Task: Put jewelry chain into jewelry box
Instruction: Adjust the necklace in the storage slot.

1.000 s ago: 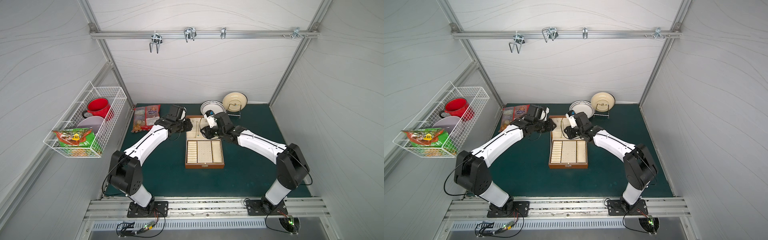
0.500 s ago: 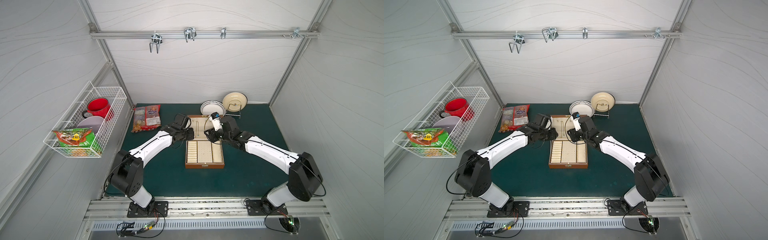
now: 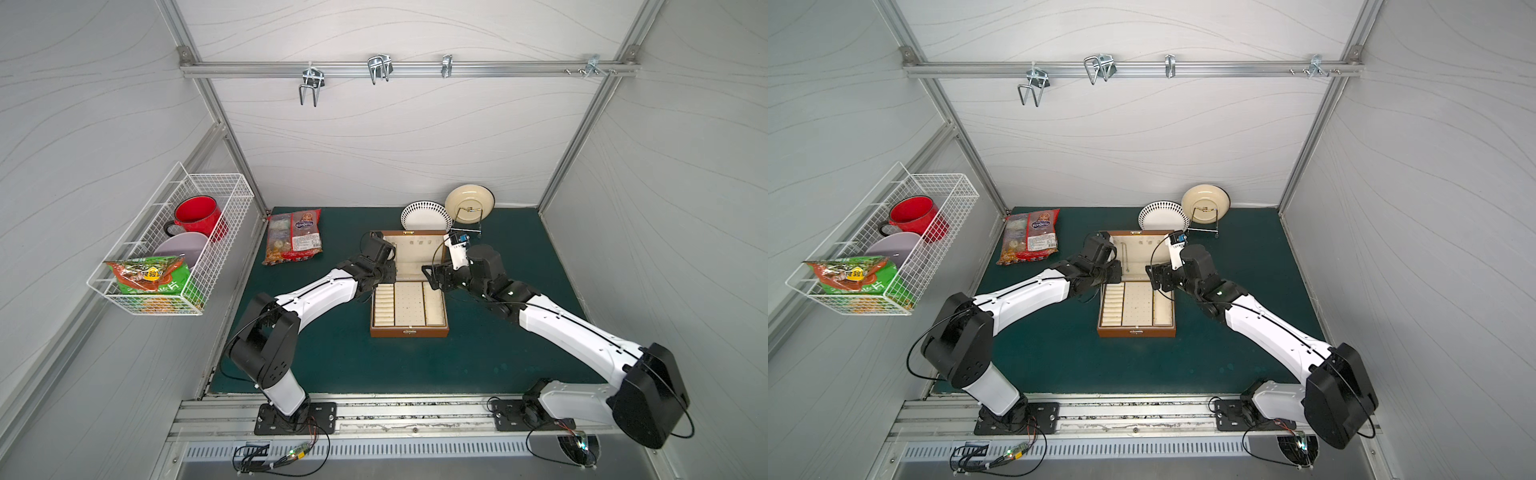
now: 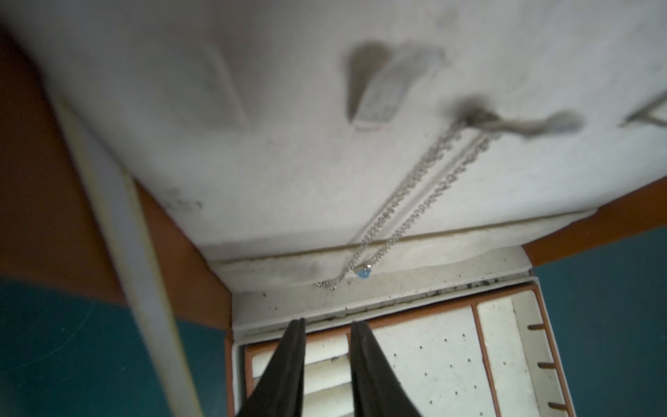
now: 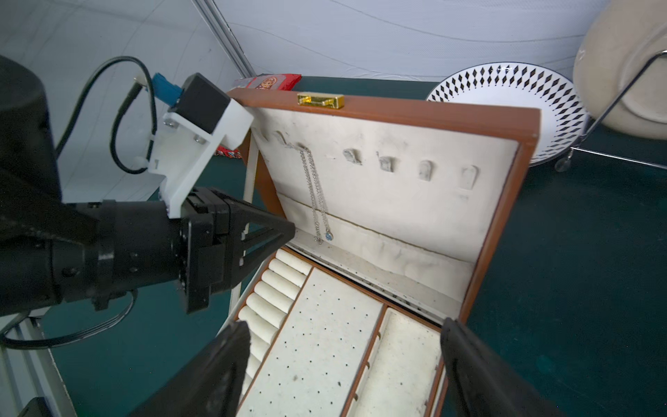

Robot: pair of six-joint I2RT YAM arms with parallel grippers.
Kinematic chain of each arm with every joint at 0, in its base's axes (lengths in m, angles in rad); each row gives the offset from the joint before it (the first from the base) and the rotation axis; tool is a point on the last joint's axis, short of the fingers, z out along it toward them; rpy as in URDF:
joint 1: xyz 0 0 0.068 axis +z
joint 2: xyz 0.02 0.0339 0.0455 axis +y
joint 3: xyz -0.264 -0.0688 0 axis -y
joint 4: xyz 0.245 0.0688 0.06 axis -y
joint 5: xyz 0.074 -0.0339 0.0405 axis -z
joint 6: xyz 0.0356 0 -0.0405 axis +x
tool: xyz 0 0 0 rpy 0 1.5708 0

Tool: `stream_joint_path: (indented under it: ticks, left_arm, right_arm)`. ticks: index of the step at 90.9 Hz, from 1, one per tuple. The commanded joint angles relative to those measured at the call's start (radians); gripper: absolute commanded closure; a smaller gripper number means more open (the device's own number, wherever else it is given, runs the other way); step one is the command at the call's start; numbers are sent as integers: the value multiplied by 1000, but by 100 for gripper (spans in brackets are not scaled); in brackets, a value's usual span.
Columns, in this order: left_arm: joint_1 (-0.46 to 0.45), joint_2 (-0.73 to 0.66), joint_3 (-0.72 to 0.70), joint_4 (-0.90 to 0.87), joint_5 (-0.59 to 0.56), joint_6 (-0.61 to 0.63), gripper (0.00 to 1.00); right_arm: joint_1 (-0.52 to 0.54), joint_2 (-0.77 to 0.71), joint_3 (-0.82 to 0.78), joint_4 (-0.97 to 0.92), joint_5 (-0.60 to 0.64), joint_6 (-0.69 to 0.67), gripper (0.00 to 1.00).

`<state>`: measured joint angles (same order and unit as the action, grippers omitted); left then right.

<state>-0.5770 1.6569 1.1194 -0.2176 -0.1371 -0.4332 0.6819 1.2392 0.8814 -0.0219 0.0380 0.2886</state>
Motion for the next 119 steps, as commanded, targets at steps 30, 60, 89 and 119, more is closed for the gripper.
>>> stream_joint_path:
  ticks: [30,60,89,119]
  left_arm:
    - [-46,74,-12,135,-62,10,75]
    - [-53,120,7,130,-115,-7,75]
    - [-56,134,8,141,-121,-13,75]
    - [-56,105,-5,137,-109,-18,75]
  right_arm:
    - [-34,-101,-71,-15,28,16,1]
    - [-36,-118,-83,-18,23,15,1]
    - [-36,-80,-109,-74,-56,70,12]
    - [2,-130,-268,-235,-24,170,22]
